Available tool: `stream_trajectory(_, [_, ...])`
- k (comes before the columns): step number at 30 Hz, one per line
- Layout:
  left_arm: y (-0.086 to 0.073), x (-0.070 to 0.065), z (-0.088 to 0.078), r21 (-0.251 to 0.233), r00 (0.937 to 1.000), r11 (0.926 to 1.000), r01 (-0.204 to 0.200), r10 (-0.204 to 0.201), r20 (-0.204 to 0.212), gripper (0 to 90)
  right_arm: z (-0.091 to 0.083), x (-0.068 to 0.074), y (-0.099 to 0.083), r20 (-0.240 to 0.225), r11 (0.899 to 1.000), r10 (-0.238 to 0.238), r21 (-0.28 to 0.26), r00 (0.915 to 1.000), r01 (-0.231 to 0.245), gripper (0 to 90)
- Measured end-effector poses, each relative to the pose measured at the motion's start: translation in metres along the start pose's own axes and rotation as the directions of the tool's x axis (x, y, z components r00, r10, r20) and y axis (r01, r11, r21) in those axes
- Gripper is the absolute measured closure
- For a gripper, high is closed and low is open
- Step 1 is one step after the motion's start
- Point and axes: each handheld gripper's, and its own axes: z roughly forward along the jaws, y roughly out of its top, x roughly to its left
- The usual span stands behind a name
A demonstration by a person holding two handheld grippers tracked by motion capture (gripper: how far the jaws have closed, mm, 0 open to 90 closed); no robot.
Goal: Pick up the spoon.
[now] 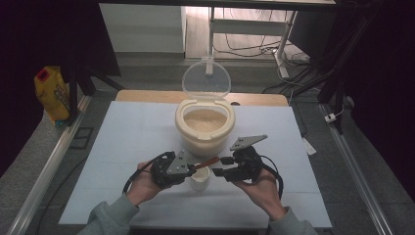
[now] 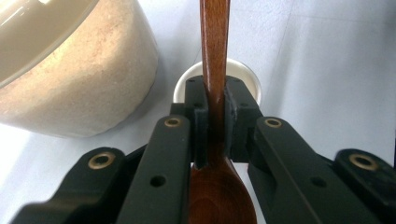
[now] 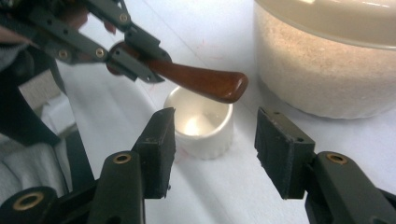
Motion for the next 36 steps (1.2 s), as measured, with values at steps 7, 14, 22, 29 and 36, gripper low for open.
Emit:
stream_trajectory(7, [0.0,-0.004,0.006,0.0,1.0,1.0,0.0,0.0,0.003,80.5,0.004,-0.002,0.0,0.006,0.999,0.04,-0.028,0.9992,-0.04,51.3])
stream_trajectory(14, [0.003,-0.008,0.008,-0.009,0.9998,0.9999,0.004,-0.004,-0.018,80.4,0.005,0.0,0.001,-0.003,0.993,0.086,-0.076,0.9963,-0.086,59.0])
stream_trajectory(22, [0.005,-0.011,0.007,-0.024,0.9993,0.9993,0.028,-0.028,-0.026,80.4,0.005,-0.003,-0.001,-0.024,0.977,0.163,-0.139,0.9864,-0.164,65.7])
stream_trajectory(29, [0.006,-0.013,0.01,-0.014,0.9993,0.9993,0.033,-0.033,0.015,78.5,0.004,-0.003,-0.001,-0.071,0.962,0.187,-0.187,0.9798,-0.197,71.2])
stream_trajectory(36, [0.005,-0.011,0.011,-0.011,0.9984,0.9983,0.057,-0.057,0.001,80.5,0.006,-0.001,0.0,-0.091,0.957,0.181,-0.213,0.9792,-0.197,74.2])
